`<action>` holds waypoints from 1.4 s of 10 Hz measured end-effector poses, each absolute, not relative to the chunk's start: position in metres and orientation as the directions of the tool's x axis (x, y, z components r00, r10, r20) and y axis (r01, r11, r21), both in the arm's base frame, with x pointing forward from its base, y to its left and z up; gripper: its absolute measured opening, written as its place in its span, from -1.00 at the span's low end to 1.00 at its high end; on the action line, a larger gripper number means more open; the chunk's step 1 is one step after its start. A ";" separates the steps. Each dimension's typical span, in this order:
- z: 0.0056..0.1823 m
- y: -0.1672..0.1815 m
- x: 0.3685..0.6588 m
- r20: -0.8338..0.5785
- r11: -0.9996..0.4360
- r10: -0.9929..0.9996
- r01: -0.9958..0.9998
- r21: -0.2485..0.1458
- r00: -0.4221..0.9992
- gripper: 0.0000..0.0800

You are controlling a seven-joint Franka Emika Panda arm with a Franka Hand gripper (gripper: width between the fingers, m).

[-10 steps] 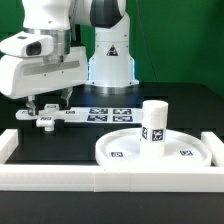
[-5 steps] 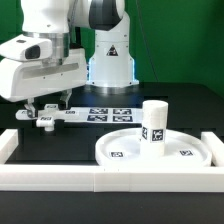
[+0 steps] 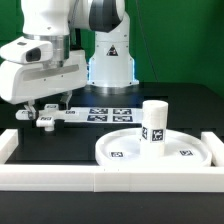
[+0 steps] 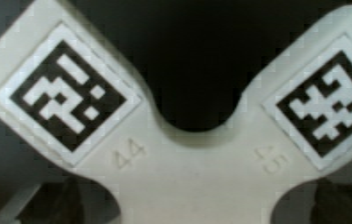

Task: Assemble round table

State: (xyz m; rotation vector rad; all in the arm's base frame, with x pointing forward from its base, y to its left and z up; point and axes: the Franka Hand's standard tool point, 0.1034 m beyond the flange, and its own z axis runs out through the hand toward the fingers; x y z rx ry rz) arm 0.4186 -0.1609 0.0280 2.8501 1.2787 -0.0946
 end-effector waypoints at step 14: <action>0.084 -0.095 0.466 -0.045 -0.620 0.784 0.785 -0.021 0.619 0.11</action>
Offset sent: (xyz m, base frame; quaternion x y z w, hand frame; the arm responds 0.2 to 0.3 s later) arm -0.0004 0.0002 -0.0021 -0.0023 0.0156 -0.0039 0.9999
